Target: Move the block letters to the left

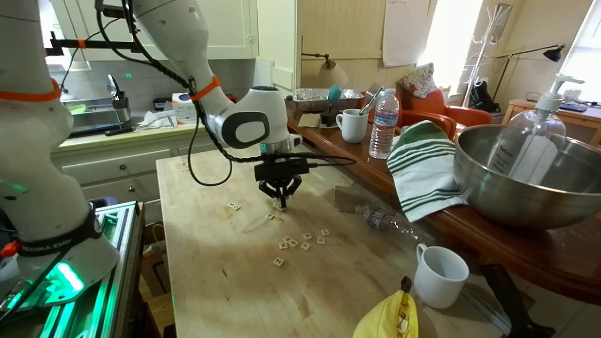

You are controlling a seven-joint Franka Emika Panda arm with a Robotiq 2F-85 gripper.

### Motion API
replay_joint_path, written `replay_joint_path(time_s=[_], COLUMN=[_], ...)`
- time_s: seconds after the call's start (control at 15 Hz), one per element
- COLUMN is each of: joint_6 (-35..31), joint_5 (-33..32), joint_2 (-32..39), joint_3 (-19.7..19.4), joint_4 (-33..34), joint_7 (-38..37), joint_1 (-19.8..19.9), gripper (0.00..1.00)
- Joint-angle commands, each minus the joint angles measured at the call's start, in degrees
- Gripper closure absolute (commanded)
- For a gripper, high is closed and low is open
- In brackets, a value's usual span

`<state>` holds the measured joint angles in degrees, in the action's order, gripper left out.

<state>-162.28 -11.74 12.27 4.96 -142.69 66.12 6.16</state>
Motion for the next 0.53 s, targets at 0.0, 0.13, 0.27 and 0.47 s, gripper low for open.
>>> replay_joint_path(time_s=[0.0, 0.13, 0.27, 0.47], joint_6=[-0.4, -0.4, -0.3, -0.2], joint_5=[1.1, 1.0, 1.0, 0.9], joint_2=[0.9, 0.9, 0.9, 0.9], joint_3=[0.4, 0.4, 0.4, 0.4], joint_4=[-1.8, -1.8, -1.8, -1.7], joint_7=[1.1, 1.0, 1.0, 0.9], joint_1=[-0.3, -0.5, -0.5, -0.7], gripper=[1.0, 1.0, 1.0, 1.0])
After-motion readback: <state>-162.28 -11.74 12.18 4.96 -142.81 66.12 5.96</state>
